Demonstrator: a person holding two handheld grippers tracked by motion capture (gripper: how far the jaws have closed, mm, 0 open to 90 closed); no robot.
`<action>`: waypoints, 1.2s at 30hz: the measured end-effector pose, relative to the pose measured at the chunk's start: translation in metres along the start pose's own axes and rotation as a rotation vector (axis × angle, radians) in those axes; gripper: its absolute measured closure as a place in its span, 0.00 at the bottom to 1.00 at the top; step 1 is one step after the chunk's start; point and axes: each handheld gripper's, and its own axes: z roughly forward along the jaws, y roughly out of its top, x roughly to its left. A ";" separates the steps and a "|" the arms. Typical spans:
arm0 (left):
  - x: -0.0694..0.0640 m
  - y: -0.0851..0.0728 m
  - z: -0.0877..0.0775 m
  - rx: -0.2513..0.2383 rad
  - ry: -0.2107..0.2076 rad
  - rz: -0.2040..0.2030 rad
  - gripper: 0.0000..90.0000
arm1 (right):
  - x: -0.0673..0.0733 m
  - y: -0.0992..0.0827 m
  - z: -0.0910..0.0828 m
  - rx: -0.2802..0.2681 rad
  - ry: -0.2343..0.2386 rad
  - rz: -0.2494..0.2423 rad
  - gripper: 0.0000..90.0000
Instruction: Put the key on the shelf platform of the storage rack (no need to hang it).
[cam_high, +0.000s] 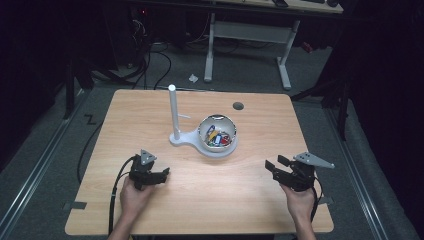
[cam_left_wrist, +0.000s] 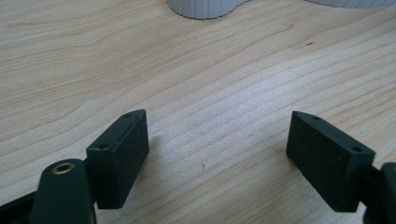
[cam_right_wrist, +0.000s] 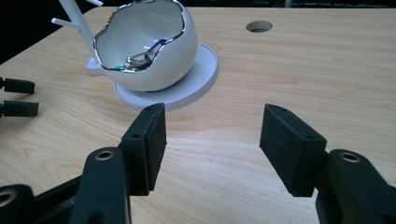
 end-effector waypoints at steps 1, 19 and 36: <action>0.000 0.000 0.000 0.000 -0.001 0.002 0.24 | 0.000 -0.002 0.001 -0.001 0.001 0.000 0.46; 0.000 0.000 0.000 0.000 0.000 0.001 0.24 | 0.007 -0.022 0.021 0.037 0.015 0.007 0.46; 0.000 0.000 0.000 0.000 0.000 0.000 0.24 | 0.008 -0.035 0.044 0.085 0.005 -0.006 0.46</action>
